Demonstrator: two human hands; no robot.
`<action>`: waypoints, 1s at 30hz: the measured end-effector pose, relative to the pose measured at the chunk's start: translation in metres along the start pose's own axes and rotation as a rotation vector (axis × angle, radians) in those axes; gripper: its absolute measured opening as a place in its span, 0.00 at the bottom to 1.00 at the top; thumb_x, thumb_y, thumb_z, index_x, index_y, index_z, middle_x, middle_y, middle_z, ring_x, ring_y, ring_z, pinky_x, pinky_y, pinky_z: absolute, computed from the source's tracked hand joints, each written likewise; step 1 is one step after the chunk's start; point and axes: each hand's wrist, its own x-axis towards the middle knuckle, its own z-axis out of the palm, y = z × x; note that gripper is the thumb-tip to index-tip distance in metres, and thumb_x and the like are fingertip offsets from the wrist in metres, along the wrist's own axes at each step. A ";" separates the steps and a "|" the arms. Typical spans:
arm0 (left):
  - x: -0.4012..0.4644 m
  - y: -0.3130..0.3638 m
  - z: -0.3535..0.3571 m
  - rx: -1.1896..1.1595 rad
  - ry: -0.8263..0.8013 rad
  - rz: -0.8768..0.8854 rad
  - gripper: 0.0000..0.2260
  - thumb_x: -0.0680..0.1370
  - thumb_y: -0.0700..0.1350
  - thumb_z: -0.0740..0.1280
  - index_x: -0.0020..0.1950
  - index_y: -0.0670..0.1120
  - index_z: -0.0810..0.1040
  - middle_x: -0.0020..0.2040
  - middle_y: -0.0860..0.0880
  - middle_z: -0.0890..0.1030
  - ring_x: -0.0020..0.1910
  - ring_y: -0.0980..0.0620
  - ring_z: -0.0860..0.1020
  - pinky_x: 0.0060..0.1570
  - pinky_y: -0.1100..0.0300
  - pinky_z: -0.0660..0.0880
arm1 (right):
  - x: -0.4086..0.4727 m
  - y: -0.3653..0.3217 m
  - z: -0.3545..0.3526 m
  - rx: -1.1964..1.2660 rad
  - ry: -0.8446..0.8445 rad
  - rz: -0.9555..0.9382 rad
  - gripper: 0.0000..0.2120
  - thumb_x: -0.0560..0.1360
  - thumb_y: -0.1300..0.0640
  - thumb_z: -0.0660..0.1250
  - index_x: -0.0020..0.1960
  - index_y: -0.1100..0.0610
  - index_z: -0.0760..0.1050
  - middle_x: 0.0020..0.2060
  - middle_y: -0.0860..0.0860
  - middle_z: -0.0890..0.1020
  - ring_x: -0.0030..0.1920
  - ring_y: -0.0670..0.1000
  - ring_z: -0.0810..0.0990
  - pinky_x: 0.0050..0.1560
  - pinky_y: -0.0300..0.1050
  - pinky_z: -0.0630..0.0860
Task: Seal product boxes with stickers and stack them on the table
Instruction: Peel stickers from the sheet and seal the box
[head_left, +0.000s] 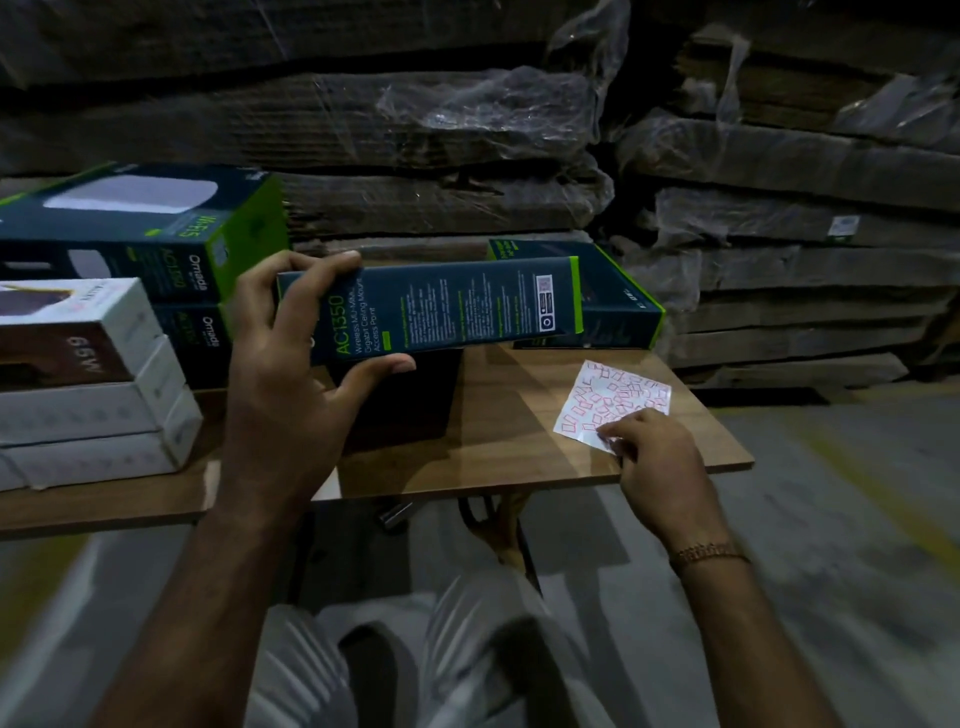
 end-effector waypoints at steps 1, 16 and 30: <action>0.001 -0.001 0.000 0.000 -0.001 0.000 0.35 0.74 0.52 0.79 0.78 0.42 0.73 0.72 0.36 0.68 0.73 0.40 0.71 0.73 0.70 0.67 | -0.001 0.000 -0.001 -0.006 -0.011 -0.002 0.15 0.79 0.69 0.68 0.59 0.56 0.87 0.51 0.51 0.83 0.54 0.53 0.79 0.53 0.50 0.78; 0.006 -0.008 0.005 -0.006 0.001 -0.021 0.36 0.74 0.51 0.80 0.78 0.43 0.73 0.72 0.37 0.68 0.73 0.42 0.71 0.73 0.60 0.72 | 0.001 0.004 -0.022 0.020 -0.033 -0.162 0.03 0.76 0.58 0.77 0.48 0.52 0.85 0.44 0.45 0.84 0.45 0.45 0.78 0.47 0.44 0.77; 0.005 -0.011 0.005 -0.015 0.005 -0.014 0.35 0.74 0.51 0.81 0.77 0.43 0.74 0.72 0.37 0.68 0.73 0.45 0.70 0.73 0.57 0.74 | 0.005 -0.016 -0.012 -0.149 0.019 -0.013 0.02 0.75 0.58 0.73 0.44 0.56 0.84 0.40 0.51 0.84 0.41 0.52 0.81 0.43 0.53 0.83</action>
